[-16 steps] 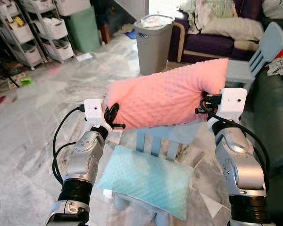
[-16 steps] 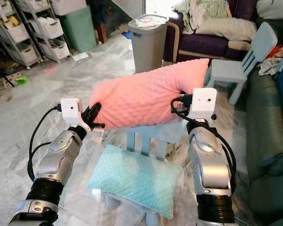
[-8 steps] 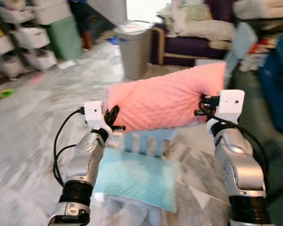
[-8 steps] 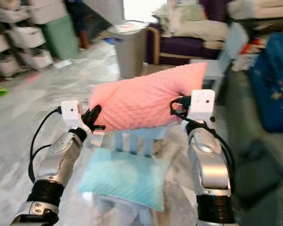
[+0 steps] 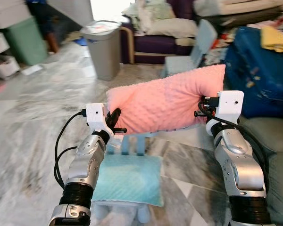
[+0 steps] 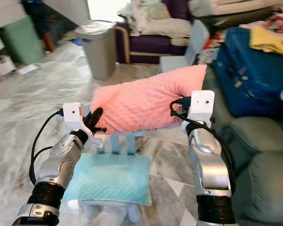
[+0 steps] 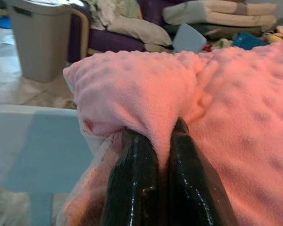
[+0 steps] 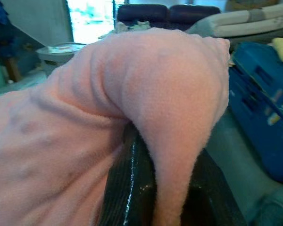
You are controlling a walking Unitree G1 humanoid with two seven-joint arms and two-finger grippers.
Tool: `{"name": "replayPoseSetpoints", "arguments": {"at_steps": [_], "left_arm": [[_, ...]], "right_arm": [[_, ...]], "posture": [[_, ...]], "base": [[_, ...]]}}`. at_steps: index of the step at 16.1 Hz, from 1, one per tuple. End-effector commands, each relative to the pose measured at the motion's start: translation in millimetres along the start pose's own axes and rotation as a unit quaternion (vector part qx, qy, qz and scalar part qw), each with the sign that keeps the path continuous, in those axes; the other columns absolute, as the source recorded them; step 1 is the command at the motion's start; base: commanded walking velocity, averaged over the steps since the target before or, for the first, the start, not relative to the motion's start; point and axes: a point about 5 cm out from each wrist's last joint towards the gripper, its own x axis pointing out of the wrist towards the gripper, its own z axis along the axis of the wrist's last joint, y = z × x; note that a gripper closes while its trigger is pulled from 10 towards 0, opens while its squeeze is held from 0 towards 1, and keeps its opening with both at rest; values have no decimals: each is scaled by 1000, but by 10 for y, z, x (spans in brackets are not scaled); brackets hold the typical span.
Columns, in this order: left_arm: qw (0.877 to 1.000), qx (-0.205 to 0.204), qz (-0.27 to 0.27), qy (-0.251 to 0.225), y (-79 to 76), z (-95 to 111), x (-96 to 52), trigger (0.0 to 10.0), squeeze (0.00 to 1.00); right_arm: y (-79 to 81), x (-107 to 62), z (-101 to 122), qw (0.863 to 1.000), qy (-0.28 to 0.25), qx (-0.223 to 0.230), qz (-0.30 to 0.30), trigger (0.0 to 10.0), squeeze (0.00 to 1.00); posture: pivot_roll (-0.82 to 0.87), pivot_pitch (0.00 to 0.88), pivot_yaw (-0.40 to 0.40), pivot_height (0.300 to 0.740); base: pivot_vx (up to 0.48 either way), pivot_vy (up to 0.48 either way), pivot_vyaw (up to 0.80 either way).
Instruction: Move the pillow to the sofa
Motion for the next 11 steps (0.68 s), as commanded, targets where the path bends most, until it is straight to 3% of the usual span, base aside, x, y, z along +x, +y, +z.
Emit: {"name": "replayPoseSetpoints", "arguments": {"at_steps": [1,5,11], "left_arm": [[1000,2,-12,-9,-31,58,3,10000,0],[1000,1,-14,-8,-28,67,1,10000,0],[1000,0,-27,-7,-52,68,-13,10000,0]], "right_arm": [[10,-3,77,1000,-13,1,-1,10000,0],[19,-11,68,1000,-11,-2,-1,10000,0],[26,-31,59,1000,-14,1,1,10000,0]], "posture": [[-197,0,50,740],[-199,0,54,740],[-198,0,58,740]], "base": [[0,0,-800],[0,0,-800],[0,0,0]]}}
